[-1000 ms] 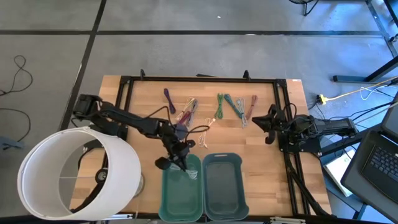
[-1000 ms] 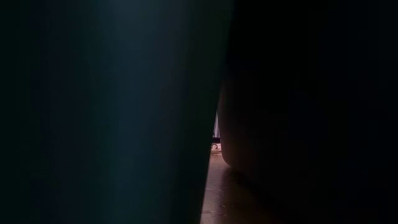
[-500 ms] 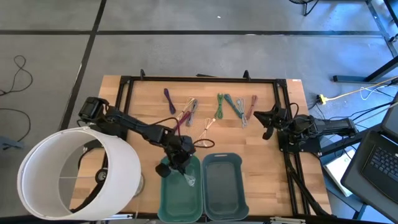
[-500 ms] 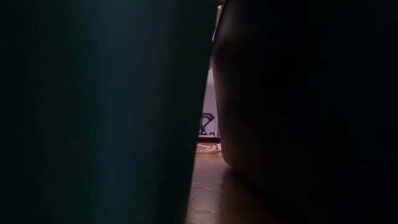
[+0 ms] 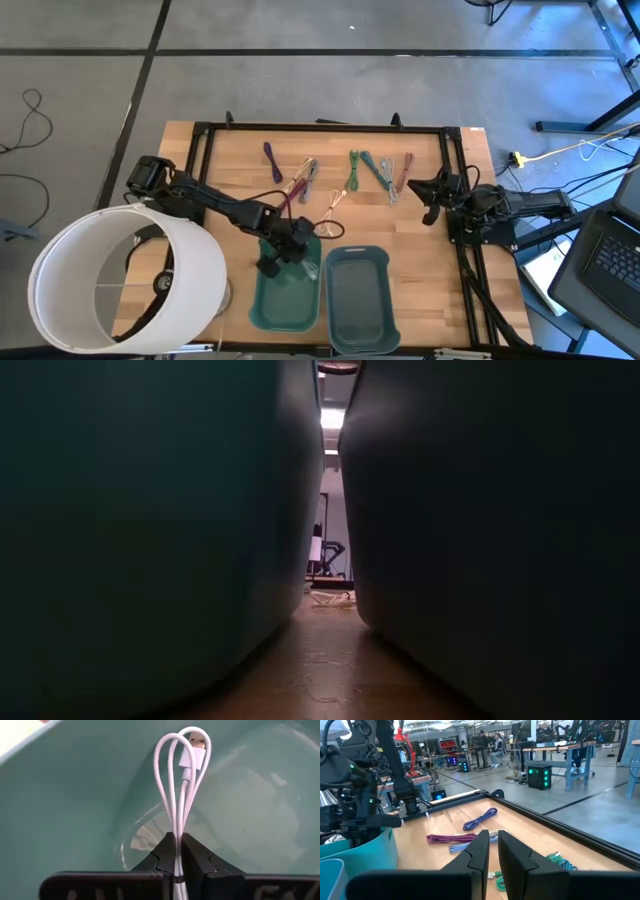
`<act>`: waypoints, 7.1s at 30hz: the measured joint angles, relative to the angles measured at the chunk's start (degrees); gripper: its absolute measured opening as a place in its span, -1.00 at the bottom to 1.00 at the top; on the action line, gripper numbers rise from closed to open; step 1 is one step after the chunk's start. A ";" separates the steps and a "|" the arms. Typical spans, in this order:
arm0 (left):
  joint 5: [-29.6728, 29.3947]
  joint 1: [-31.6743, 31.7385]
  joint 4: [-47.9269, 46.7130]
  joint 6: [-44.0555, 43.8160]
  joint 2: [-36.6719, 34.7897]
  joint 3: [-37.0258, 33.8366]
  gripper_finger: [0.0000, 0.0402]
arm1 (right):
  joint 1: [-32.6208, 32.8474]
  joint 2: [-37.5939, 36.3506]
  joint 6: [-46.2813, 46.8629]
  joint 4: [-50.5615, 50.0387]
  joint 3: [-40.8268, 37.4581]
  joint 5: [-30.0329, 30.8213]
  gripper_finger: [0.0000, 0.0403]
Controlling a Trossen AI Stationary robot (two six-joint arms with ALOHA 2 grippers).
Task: Pick & Place USB Port
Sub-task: Put the left light blue charger cable into the green bin, then put the left white charger cable into the green bin
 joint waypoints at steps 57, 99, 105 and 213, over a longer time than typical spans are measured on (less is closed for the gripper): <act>20.68 43.98 1.13 -19.43 -11.47 18.01 -1.00 | -0.05 3.64 -19.38 5.11 25.10 5.17 -0.78; -0.90 45.11 -24.76 -41.41 5.60 18.01 -0.38 | -8.43 32.28 -13.70 -11.20 47.50 13.34 -0.78; -4.17 45.09 -24.78 -43.46 6.43 18.01 -0.09 | -8.43 32.28 -13.75 -11.22 47.50 13.34 -0.78; -3.56 40.12 -13.00 -40.68 15.66 18.01 -0.99 | -8.43 32.28 -13.53 -11.20 47.47 7.28 -0.78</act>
